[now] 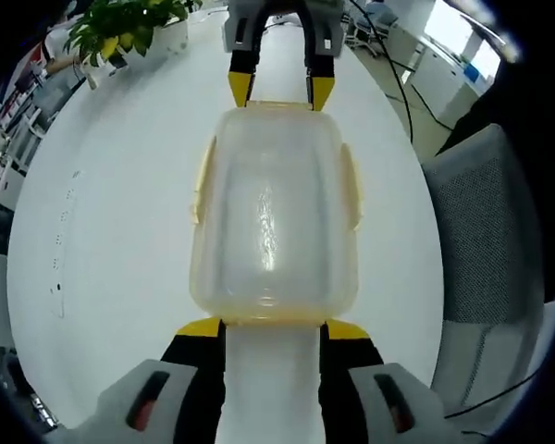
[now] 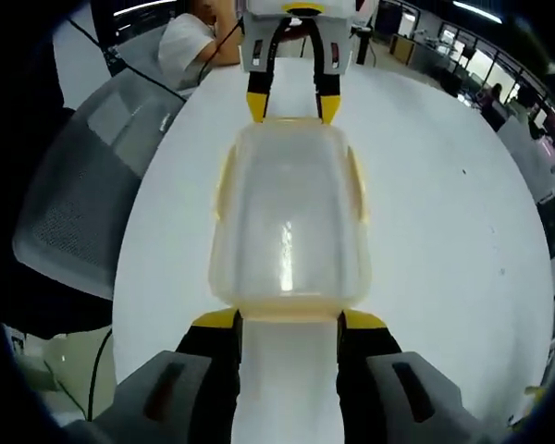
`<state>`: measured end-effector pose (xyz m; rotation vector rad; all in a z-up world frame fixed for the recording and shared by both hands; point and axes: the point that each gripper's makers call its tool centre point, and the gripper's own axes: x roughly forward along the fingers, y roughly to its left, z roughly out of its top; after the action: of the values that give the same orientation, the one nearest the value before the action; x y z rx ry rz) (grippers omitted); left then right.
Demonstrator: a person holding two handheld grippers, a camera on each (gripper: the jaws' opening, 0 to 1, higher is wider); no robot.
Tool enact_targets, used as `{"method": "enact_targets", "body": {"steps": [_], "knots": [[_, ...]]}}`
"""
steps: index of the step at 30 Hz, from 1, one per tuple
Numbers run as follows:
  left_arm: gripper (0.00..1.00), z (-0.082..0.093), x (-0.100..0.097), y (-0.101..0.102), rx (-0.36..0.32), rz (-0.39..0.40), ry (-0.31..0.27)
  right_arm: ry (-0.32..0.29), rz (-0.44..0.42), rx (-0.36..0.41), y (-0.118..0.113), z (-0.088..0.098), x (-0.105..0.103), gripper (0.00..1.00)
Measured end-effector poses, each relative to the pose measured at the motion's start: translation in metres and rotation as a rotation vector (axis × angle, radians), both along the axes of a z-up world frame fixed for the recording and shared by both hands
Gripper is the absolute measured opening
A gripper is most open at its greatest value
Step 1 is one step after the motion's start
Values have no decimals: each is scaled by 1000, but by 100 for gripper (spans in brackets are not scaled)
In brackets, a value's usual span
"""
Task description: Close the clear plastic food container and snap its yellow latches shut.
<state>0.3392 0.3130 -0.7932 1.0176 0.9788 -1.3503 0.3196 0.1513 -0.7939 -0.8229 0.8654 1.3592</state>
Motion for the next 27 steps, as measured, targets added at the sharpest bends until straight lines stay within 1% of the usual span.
{"method": "enact_targets", "body": {"steps": [10,13,14,17,21,24,27], "knots": [[34,0,1,1,4,42,-13,-8,-13,66,1,1,0,37],[34,0,0,0,14,26,-25,-10,-13,70,1,1,-2,38],[34,0,0,1,16,23,-24,-10,-12,72,1,1,-2,38],[34,-1,1,1,13,23,-15,-38,-3,72,2,2,-3,38],[34,0,-1,1,5,5,-19,-44,-14,65,0,2,-3,39],[35,-3,-4,-1,-1,-6,-20,-40,-16,57,-2,2,-3,39],[35,-7,-7,0,15,-27,-24,-26,-26,59,-5,2,-3,40]]}}
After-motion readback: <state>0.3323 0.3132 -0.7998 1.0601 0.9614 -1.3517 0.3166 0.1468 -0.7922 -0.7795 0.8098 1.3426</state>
